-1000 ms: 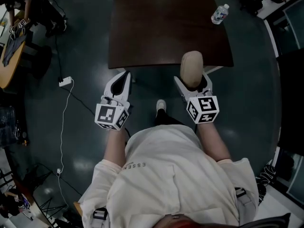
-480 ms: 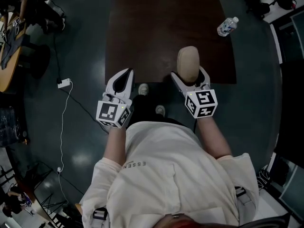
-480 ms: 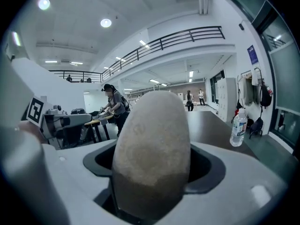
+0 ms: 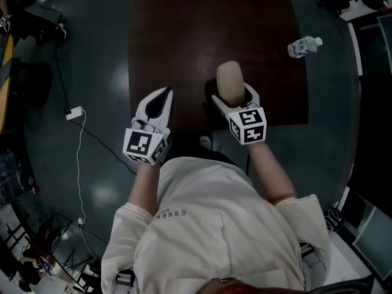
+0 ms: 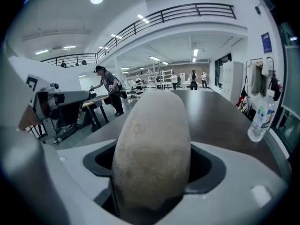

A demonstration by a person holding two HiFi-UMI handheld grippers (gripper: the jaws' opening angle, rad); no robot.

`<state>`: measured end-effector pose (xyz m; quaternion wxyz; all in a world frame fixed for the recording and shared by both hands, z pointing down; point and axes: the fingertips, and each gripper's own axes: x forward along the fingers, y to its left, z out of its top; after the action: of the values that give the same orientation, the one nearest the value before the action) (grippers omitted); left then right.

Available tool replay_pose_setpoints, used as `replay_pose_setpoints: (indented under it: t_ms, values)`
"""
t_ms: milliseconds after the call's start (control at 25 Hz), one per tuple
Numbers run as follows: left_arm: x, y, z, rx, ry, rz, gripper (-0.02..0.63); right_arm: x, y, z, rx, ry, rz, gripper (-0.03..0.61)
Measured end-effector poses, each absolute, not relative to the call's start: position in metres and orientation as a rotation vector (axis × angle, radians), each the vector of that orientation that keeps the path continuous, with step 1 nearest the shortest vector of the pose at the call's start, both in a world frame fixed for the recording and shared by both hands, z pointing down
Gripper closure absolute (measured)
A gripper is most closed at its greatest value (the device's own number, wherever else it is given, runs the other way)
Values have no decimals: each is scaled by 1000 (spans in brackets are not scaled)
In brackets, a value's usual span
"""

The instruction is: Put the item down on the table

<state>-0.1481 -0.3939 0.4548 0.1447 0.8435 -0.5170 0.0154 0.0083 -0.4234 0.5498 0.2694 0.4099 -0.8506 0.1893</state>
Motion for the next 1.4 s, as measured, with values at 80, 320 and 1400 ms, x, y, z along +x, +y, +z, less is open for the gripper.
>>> replay_pose_setpoints:
  t_ms: [80,320,1400]
  values:
    - [-155,-407,468,2418,-1488,61,597,-1,-436,569,1064,-2257,531,187]
    - [-161,-434,504,2335,-1436,95,597,-15,-466,625,1001,-2148,611,187]
    - [-115,-430,441,2508,-1479,47,597,29,-478,496,1326,-2476,380,494]
